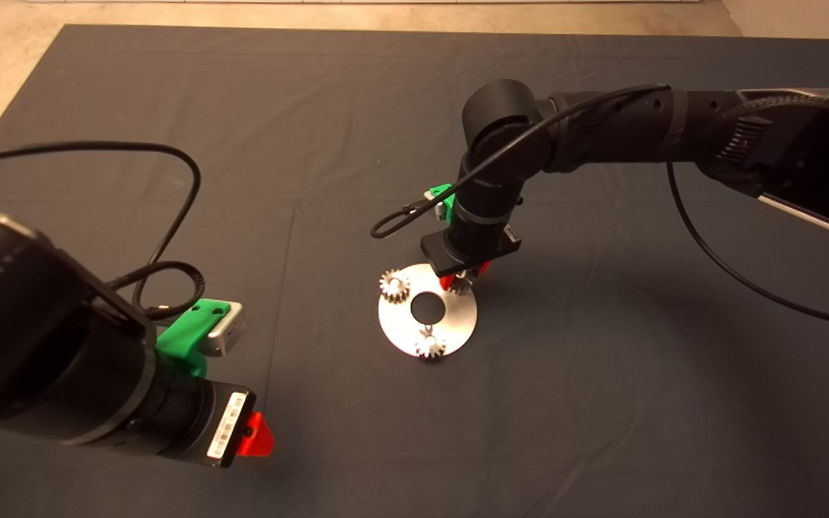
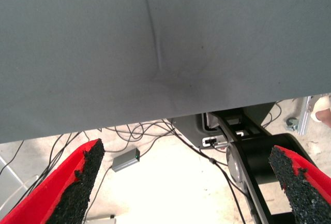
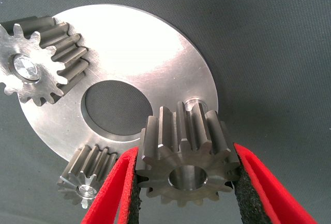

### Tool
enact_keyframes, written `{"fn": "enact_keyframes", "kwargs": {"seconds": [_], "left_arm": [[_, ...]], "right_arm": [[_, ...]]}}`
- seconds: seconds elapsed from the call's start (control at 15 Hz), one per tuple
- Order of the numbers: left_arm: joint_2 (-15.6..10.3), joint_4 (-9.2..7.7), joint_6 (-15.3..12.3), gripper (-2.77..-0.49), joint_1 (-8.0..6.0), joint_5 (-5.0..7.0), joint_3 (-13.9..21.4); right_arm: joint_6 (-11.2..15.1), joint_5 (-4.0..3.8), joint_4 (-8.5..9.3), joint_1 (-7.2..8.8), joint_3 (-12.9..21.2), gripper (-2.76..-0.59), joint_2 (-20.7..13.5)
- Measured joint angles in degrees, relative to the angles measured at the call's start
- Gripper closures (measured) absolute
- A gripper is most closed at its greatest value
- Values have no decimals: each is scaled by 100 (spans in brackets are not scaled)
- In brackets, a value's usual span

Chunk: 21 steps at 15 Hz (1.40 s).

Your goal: Install three planetary gears onto the carrier pins

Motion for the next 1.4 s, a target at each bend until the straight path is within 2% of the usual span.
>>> {"fn": "enact_keyframes", "kwargs": {"seconds": [1.4], "left_arm": [[0, -2, 0, -233, -33, -2, 2]], "right_arm": [[-2, -2, -31, -80, 2, -105, -95]]}}
